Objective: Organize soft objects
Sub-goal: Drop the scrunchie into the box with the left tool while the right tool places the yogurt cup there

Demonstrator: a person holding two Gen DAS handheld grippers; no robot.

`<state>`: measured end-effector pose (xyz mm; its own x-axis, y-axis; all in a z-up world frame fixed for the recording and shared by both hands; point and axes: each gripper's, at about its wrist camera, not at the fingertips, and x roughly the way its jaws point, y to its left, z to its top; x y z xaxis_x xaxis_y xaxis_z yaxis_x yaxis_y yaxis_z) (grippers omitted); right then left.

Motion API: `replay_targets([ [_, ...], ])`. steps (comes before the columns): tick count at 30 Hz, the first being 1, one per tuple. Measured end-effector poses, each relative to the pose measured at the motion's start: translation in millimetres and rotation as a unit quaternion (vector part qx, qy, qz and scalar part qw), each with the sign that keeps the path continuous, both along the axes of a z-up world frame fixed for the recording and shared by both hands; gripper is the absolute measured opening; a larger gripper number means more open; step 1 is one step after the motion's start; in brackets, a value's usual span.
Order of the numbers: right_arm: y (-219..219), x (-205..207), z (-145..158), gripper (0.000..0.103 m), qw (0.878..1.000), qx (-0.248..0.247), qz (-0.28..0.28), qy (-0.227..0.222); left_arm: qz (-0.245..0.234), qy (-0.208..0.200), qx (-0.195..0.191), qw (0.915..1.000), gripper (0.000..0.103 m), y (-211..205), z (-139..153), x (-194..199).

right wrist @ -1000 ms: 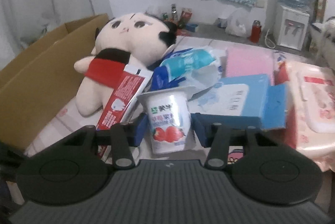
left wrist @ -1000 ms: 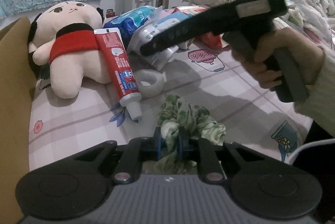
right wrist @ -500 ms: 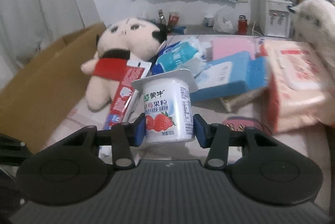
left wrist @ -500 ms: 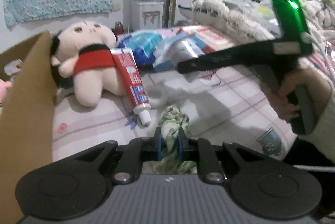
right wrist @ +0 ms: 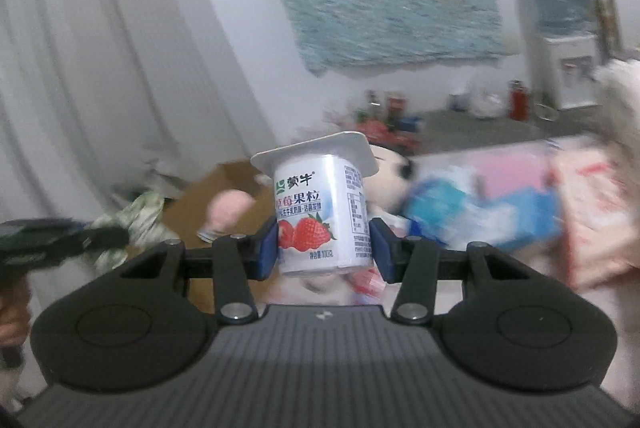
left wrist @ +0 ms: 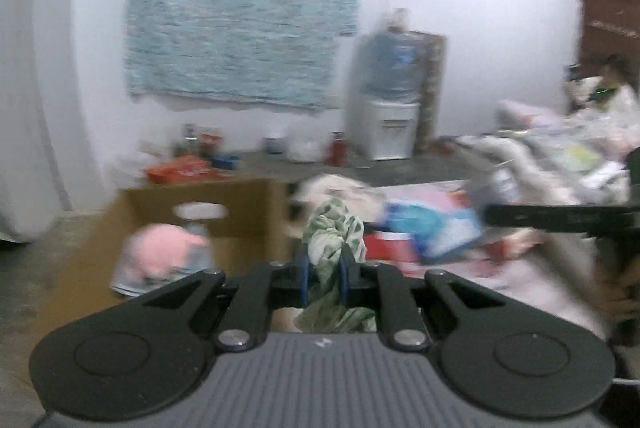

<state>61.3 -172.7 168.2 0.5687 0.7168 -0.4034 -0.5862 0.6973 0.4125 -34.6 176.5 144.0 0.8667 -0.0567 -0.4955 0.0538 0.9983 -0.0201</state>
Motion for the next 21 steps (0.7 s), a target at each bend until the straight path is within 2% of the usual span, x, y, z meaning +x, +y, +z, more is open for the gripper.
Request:
replay_targets([
  [2,28.0,10.4,8.2,0.046,1.000,0.001,0.022,-0.004,0.025,0.016,0.005,0.9995,0.015,29.6,1.7,15.2],
  [5,74.3,33.3,13.2,0.046,0.999,-0.004,0.048,0.003,0.043,0.083,-0.030,0.9952,0.015,77.8,-18.5,57.7],
  [8,126.4,58.9,16.4,0.046,0.997,-0.015,0.071,0.011,0.057,0.158,-0.061,0.9838,0.015,115.5,-61.4,104.2],
  [10,159.3,73.3,14.9,0.046,0.996,-0.031,0.085,0.014,0.069,0.204,-0.053,0.9751,0.016,137.3,-92.5,136.4],
  [12,198.4,89.9,10.4,0.046,0.993,-0.057,0.106,0.022,0.089,0.233,-0.022,0.9680,0.017,151.5,-115.8,157.2],
  [13,215.0,94.2,8.4,0.046,0.991,-0.066,0.111,0.026,0.107,0.246,0.008,0.9634,0.017,161.5,-126.2,165.9],
  [16,265.0,109.1,2.8,0.046,0.986,-0.100,0.131,0.037,0.150,0.277,0.068,0.9468,0.019,180.0,-144.3,179.3],
  [18,289.9,112.8,-2.2,0.046,0.982,-0.115,0.142,0.040,0.159,0.277,0.091,0.9432,0.022,190.0,-148.8,182.5],
  [19,300.5,111.0,-3.3,0.046,0.981,-0.122,0.144,0.039,0.165,0.274,0.107,0.9413,0.025,194.6,-150.2,183.3],
  [20,311.1,112.4,-5.2,0.046,0.980,-0.131,0.147,0.038,0.170,0.272,0.126,0.9387,0.032,196.4,-151.3,184.6],
  [21,320.4,112.9,-7.4,0.046,0.979,-0.137,0.148,0.041,0.171,0.270,0.146,0.9361,0.032,201.0,-151.6,184.8],
])
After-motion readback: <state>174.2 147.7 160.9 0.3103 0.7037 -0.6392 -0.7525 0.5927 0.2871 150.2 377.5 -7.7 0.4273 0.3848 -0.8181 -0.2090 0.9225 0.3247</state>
